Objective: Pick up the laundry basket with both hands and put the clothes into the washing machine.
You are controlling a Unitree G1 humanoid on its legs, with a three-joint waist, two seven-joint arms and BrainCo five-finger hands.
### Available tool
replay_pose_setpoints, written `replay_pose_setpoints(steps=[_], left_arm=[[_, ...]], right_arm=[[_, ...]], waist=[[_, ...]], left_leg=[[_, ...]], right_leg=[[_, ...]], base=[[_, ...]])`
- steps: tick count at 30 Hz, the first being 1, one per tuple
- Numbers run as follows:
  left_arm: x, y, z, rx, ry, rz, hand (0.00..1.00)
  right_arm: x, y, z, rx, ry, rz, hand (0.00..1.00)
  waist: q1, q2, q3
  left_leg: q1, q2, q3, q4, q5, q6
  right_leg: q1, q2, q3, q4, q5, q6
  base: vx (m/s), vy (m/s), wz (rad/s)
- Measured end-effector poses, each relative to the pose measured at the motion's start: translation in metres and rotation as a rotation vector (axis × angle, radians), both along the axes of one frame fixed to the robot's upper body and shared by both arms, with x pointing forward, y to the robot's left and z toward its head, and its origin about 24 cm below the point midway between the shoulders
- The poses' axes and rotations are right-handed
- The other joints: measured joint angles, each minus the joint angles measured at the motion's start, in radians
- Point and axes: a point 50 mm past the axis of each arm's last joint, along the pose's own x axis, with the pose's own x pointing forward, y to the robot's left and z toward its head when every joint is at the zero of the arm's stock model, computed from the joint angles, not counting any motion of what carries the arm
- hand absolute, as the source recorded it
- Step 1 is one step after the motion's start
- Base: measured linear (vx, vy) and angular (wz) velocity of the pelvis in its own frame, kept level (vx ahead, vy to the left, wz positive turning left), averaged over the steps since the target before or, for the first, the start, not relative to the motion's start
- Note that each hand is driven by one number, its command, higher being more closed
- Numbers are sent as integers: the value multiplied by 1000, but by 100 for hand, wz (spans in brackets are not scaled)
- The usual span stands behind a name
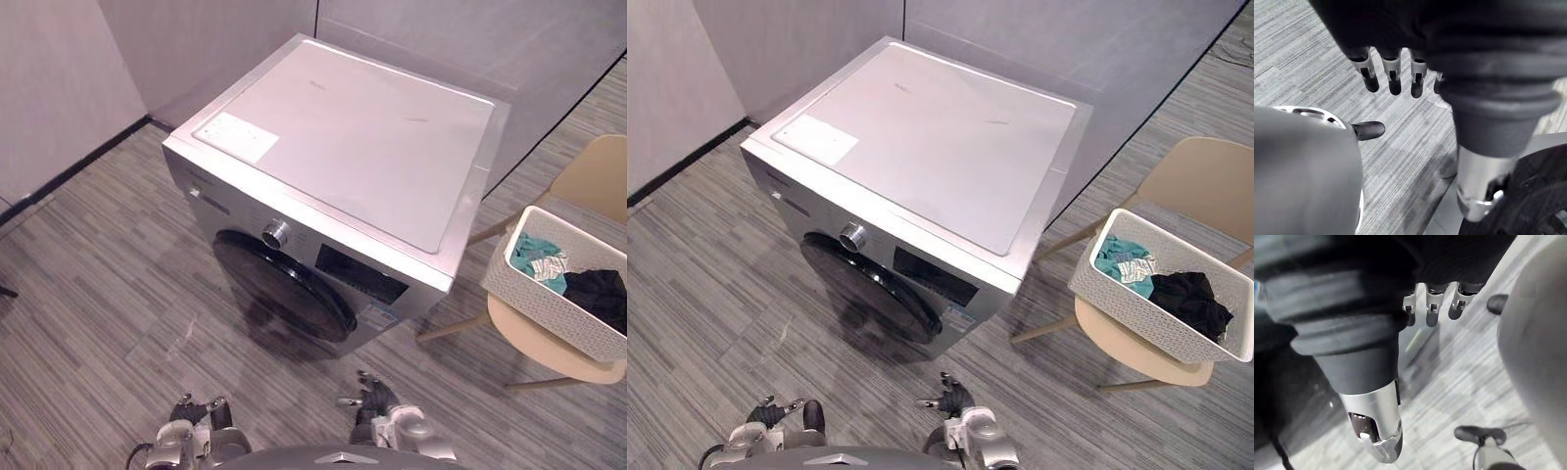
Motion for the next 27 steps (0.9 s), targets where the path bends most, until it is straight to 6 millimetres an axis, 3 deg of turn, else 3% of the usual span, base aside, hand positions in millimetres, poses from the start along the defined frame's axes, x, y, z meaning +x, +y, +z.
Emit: replay_pose_setpoints(steps=[3,6,8,11,16,18,21,24,27], left_arm=[[3,4,2,15,-7,-3,0],[9,7,4,24,-19,0,0],[17,8,7,35,-38,0,0],[22,7,8,49,-45,-1,0],[27,1,10,59,-63,-16,0],[28,0,10,58,-64,-18,0],[28,-2,10,53,-66,-21,0],[27,-1,9,56,-60,-21,0],[26,1,9,60,-57,-26,0]], right_arm=[[20,21,10,42,-52,86,0],[46,30,25,76,-127,95,0],[76,35,53,129,-260,65,0],[99,47,90,200,-415,63,0],[100,59,132,276,-606,75,0],[103,53,152,275,-695,50,0],[91,42,157,252,-737,39,0],[77,30,181,278,-852,46,0],[68,19,189,271,-919,50,0]], waist=[[8,-8,7],[20,-16,23],[33,-23,37],[32,-23,40],[25,-24,50],[18,-23,60],[17,-19,64],[4,-21,65],[-9,-25,67]], left_leg=[[-27,-3,-24,0,10,3],[-48,-5,-41,0,15,3],[-77,-5,-49,0,19,3],[-96,-11,-52,2,23,4],[-95,-19,-46,6,27,3],[-95,-17,-38,6,35,3],[-110,-13,-34,4,38,7],[-111,-12,-12,0,41,11],[-113,-12,-7,0,41,12]], right_leg=[[0,-2,-26,-12,10,5],[-2,-3,-46,-17,13,7],[-26,-3,-52,-16,14,7],[-44,-7,-54,-17,16,8],[-43,-17,-54,-15,17,8],[-52,-16,-47,-7,17,9],[-80,-14,-34,15,17,9],[-106,-15,-5,24,24,6],[-122,-15,7,27,28,1]], base=[[-3,3,24],[2,-3,20],[0,-2,11],[29,-4,3],[20,1,1],[-63,-1,-7],[-89,4,-8],[-107,17,-18],[-79,14,-13]])
